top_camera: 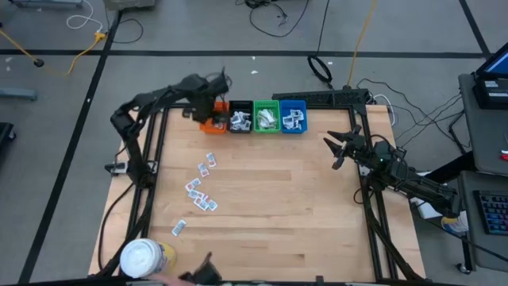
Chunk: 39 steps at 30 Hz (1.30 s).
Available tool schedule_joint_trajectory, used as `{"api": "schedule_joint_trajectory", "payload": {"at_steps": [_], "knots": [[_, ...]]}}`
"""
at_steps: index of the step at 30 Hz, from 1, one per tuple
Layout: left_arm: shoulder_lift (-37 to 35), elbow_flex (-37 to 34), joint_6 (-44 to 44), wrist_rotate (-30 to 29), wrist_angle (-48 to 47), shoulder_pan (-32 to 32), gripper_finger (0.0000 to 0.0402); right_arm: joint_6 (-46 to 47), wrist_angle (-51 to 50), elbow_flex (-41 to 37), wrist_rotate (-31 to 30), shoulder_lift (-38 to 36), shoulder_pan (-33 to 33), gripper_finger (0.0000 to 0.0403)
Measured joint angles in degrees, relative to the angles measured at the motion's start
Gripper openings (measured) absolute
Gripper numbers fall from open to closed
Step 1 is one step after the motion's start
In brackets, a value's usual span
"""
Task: Pick & Place First Aid Supplies
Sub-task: Put the red packet into the orange bin
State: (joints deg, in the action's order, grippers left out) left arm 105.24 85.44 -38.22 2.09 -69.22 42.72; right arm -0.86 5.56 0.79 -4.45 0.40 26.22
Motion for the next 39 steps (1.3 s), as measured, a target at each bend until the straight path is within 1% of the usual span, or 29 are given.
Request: {"api": "schedule_joint_trajectory", "payload": {"at_steps": [3,6,10,13,17,23,26,33,37,39], "knots": [[-3.14,-6.44,-2.61,0.42,3.21,-3.63,0.0202,0.02,0.00,-0.01,0.00,-0.01,-0.01,0.0139],[-6.22,-12.01,-6.98,-0.45,5.76,-7.29,0.0220,0.02,-0.02,0.00,0.00,0.00,-0.02,0.0139],[-9.30,-17.20,-12.05,-0.58,7.21,-12.63,0.0246,0.00,-0.02,-0.02,0.00,-0.02,-0.01,0.0139],[-10.83,-19.67,-15.42,-0.50,7.31,-15.93,0.0266,0.01,-0.02,-0.01,0.00,-0.01,-0.02,0.0139],[-10.90,-20.95,-18.40,-0.52,7.98,-19.14,0.0293,0.02,-0.02,0.00,-0.02,0.00,0.00,0.0139],[-10.90,-24.04,-20.61,1.22,13.88,-20.01,0.0320,0.00,-0.02,0.00,-0.01,0.00,-0.02,0.0139],[-10.90,-26.46,-21.51,2.55,17.15,-20.13,0.0323,0.00,-0.02,-0.02,-0.01,0.00,0.00,0.0139],[-9.62,-31.11,-22.72,2.40,23.71,-20.05,0.0311,0.02,-0.02,0.00,-0.02,0.00,0.00,0.0139],[-8.80,-32.04,-22.15,2.41,27.25,-20.03,0.0303,0.00,-0.02,0.00,-0.02,-0.01,0.00,0.0139],[-8.80,-32.12,-21.78,2.40,27.72,-20.00,0.0292,0.02,0.00,-0.02,-0.01,0.00,-0.01,0.0139]]}}
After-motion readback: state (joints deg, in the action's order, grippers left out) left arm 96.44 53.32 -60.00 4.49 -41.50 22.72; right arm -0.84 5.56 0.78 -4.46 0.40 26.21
